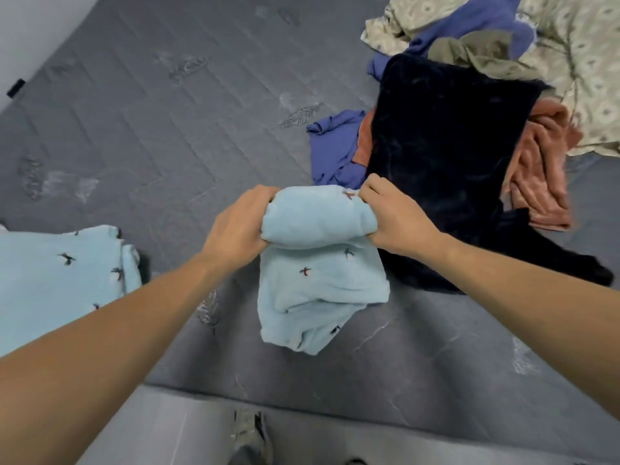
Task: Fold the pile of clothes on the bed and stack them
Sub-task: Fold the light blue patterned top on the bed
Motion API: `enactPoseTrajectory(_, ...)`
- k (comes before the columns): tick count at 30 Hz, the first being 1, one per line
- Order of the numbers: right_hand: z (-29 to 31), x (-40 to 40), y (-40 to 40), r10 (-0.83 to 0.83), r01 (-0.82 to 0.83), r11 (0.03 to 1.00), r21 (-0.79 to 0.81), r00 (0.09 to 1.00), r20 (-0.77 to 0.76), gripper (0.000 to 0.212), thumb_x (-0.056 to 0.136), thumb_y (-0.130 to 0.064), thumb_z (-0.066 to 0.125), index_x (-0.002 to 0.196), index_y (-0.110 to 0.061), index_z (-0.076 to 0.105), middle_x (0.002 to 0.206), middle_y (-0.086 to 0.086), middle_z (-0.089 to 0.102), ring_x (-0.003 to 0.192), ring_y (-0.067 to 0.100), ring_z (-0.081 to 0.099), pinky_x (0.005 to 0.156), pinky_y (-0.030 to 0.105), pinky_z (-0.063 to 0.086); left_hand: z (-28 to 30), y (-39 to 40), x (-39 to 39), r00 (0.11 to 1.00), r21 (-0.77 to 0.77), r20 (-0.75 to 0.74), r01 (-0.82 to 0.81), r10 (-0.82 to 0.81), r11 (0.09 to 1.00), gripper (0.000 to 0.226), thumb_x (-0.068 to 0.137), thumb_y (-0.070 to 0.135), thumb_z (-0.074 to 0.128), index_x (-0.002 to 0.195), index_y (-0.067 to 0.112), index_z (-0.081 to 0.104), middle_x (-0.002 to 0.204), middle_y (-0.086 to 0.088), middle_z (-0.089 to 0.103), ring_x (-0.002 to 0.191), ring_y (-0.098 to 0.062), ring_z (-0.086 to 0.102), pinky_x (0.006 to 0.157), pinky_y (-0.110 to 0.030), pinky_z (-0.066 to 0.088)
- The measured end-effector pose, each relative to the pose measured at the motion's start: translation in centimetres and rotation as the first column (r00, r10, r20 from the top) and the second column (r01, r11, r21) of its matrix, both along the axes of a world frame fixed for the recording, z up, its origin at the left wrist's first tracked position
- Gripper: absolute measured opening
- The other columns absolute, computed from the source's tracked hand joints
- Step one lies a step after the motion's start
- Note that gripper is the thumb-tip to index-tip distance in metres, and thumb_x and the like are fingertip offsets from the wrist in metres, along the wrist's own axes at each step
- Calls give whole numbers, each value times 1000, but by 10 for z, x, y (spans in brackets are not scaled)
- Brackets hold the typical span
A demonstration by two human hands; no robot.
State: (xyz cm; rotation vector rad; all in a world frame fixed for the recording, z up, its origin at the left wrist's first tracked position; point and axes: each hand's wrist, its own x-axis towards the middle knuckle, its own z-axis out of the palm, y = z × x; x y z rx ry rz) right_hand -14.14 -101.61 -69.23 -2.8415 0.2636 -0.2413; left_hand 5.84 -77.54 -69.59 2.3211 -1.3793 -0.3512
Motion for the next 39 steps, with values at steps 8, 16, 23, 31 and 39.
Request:
enactPoseTrajectory(8,-25,-89,51,40,-30,998,55,980,-193,57,72,-10,73,126,-12,55,157,-4,42,139,20,44,75,39,59,-30,75,-76,994,44,28,100,-101,994,72,98,35,69,160,30,33,162,12,41,144,-17,44,98,-40,52)
enactPoseTrajectory(16,-45,-142,75,64,-34,990,139,976,-210,54,83,-30,73,131,-15,53,161,0,38,147,21,38,109,40,48,-38,96,-111,977,94,52,201,-206,975,69,84,9,75,148,16,49,167,6,36,151,-18,38,94,-42,58)
enactPoseTrajectory(23,-34,-130,80,49,80,937,340,934,-355,36,104,-53,48,94,-22,63,146,-1,58,134,19,49,113,42,37,-16,92,-121,977,93,-182,133,-115,987,41,84,35,39,111,11,59,111,-3,65,105,-34,61,81,-40,48)
enactPoseTrajectory(31,-37,-54,110,-284,263,952,-158,950,-129,31,105,-32,41,128,-13,50,117,7,52,86,29,52,71,45,47,-25,-5,-130,893,266,421,-287,157,920,48,98,46,46,132,14,46,122,-15,57,117,-34,48,97,-49,38)
enactPoseTrajectory(39,-120,-57,107,-157,163,985,52,982,-103,69,106,-43,38,167,-23,15,175,9,3,162,27,-3,129,54,8,-105,39,-133,982,162,115,-164,147,973,69,103,52,30,167,38,8,176,0,-8,161,-31,-10,127,-61,10)
